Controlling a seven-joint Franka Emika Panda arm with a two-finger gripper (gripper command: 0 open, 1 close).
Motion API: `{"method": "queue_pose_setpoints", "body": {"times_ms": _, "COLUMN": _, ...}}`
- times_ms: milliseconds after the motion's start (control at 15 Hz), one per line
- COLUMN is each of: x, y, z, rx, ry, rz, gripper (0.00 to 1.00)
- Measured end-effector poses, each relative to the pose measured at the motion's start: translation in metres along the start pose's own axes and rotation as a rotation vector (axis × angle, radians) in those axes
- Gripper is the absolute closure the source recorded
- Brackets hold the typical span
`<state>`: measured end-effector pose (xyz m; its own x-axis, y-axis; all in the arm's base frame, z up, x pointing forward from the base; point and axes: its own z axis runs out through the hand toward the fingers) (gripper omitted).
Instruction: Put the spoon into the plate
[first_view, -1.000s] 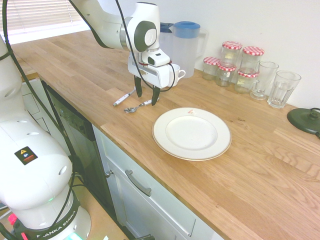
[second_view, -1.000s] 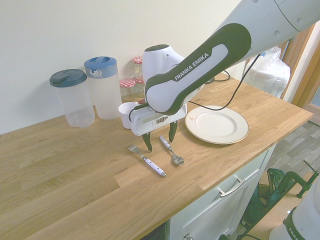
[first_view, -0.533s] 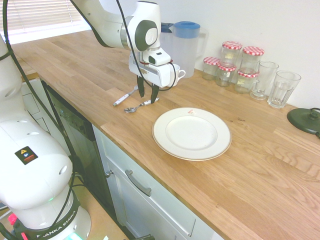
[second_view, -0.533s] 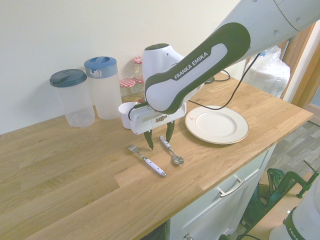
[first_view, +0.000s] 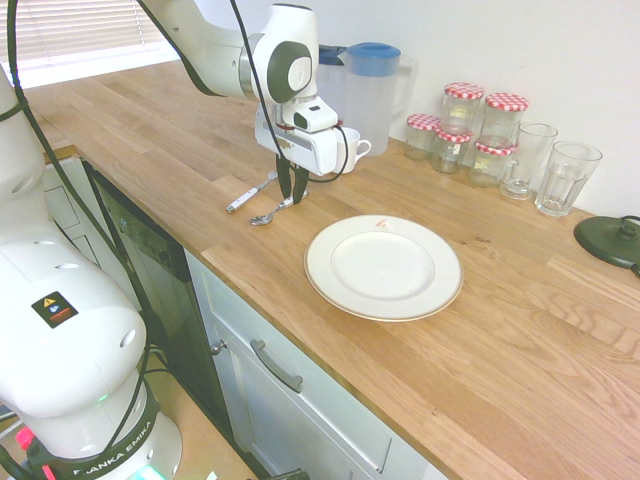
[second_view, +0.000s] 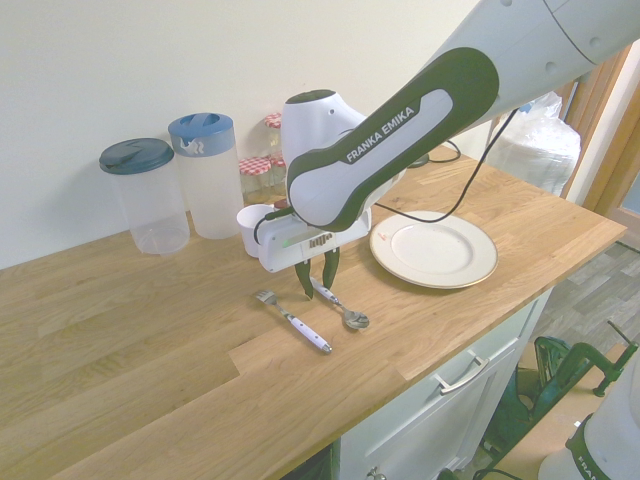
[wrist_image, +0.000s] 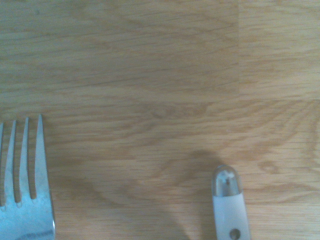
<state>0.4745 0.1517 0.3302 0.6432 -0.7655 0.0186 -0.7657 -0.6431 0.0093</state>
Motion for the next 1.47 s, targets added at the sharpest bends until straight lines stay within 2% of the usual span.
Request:
{"method": "queue_pose_setpoints", "body": {"times_ms": 667, "x": 0.004, "y": 0.002, "z": -0.002, "rx": 0.004, "ry": 0.001, "rz": 0.011, "gripper": 1.00}}
{"method": "queue_pose_setpoints", "body": {"times_ms": 1067, "x": 0.032, "y": 0.010, "z": -0.056, "rx": 0.069, "ry": 0.044, "rz": 0.063, "gripper": 1.00}}
{"method": "queue_pose_setpoints", "body": {"times_ms": 1267, "x": 0.074, "y": 0.041, "z": -0.070, "rx": 0.070, "ry": 0.046, "rz": 0.121, "gripper": 1.00}}
{"method": "queue_pose_setpoints", "body": {"times_ms": 1467, "x": 0.137, "y": 0.103, "z": -0.068, "rx": 0.063, "ry": 0.039, "rz": 0.196, "gripper": 1.00}}
